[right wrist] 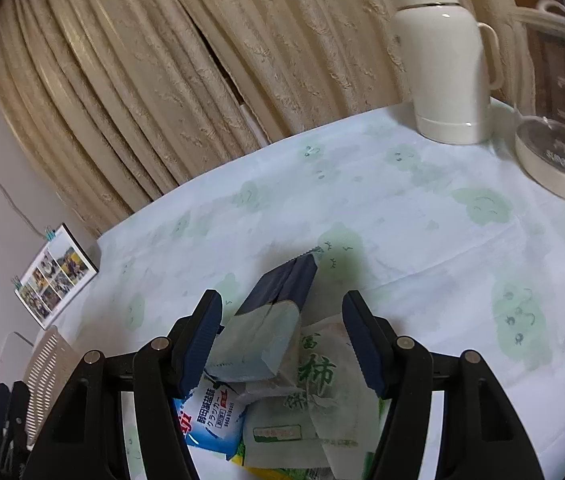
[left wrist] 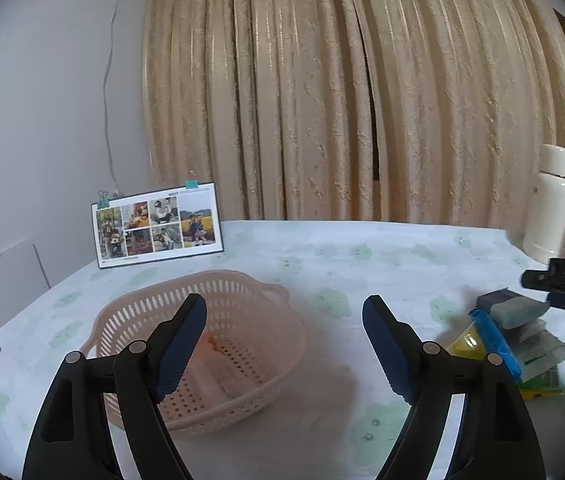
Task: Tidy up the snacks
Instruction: 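Grasp the blue-and-white tissue pack with the right gripper, then grasp the blue wet-wipe pack with the left gripper while the right holds the tissue pack, then lift the blue wet-wipe pack with the left gripper toward the basket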
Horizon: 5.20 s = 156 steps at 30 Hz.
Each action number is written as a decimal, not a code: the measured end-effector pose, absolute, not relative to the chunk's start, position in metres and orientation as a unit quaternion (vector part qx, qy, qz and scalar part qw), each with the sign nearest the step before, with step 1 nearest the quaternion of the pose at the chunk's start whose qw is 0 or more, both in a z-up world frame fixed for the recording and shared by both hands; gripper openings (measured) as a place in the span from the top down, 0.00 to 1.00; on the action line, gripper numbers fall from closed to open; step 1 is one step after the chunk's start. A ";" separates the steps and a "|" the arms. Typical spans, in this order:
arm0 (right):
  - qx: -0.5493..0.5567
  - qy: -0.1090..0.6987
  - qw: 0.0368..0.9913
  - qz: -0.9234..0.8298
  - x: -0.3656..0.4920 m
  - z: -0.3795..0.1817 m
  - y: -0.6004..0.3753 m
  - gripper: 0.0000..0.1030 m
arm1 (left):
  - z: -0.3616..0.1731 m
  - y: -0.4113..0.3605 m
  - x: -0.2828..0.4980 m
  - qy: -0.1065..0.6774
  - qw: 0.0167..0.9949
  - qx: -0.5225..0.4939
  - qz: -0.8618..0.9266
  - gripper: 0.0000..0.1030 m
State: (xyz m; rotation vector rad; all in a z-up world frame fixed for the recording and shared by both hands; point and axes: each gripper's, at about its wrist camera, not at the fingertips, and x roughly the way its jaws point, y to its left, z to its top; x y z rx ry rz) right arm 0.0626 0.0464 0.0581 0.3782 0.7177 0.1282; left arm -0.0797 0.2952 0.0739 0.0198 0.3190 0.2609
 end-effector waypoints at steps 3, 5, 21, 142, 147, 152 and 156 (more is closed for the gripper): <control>0.146 0.355 0.921 0.061 0.071 0.060 0.059 0.39 | 0.074 0.289 -0.080 0.160 0.979 0.013 0.123 0.21; 0.117 0.372 0.920 0.051 0.081 0.057 0.067 0.38 | 0.073 0.286 -0.079 0.161 0.979 0.015 0.120 0.21; 0.049 0.432 0.898 0.068 0.101 0.032 0.084 0.64 | 0.056 0.240 -0.063 0.228 0.971 0.069 0.018 0.18; 0.030 0.392 0.896 0.209 0.057 0.026 0.097 0.61 | 0.037 0.238 -0.023 0.373 0.906 -0.137 -0.147 0.78; 0.028 0.393 0.895 0.208 0.050 0.026 0.101 0.45 | 0.044 0.252 -0.030 0.361 0.912 -0.146 -0.132 0.78; -0.010 0.397 0.898 0.190 0.042 0.025 0.118 0.37 | 0.054 0.272 -0.038 0.343 0.921 -0.149 -0.111 0.78; -0.045 0.409 0.894 0.180 0.041 0.021 0.139 0.19 | 0.060 0.287 -0.042 0.334 0.925 -0.155 -0.099 0.78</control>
